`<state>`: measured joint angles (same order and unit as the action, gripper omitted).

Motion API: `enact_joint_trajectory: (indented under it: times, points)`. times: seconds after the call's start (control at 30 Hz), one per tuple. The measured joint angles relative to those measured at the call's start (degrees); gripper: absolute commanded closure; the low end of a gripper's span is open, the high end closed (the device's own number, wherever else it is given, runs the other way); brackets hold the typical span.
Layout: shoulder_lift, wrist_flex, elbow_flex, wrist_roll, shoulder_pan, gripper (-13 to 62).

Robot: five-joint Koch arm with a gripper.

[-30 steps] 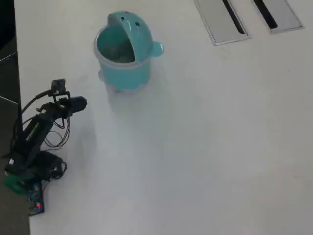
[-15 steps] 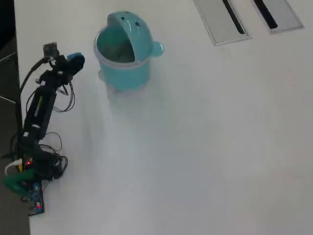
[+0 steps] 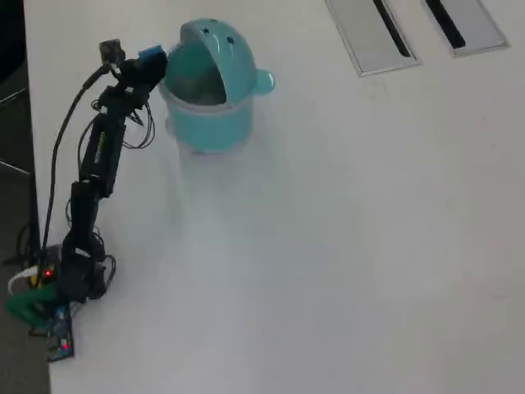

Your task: Grasp RGB lego blocks and put them in the bin one by one.

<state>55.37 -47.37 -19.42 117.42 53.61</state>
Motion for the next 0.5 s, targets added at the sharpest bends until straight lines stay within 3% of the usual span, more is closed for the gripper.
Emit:
enact_joint_trajectory:
  times: [0.2, 0.3, 0.5]
  points:
    - [-2.11, 0.00, 0.18, -0.09, -6.86, 38.2]
    - [-4.75, 0.00, 2.99, 0.44, -8.44, 19.1]
    - [-14.59, -3.69, 27.25, 1.85, -8.70, 16.3]
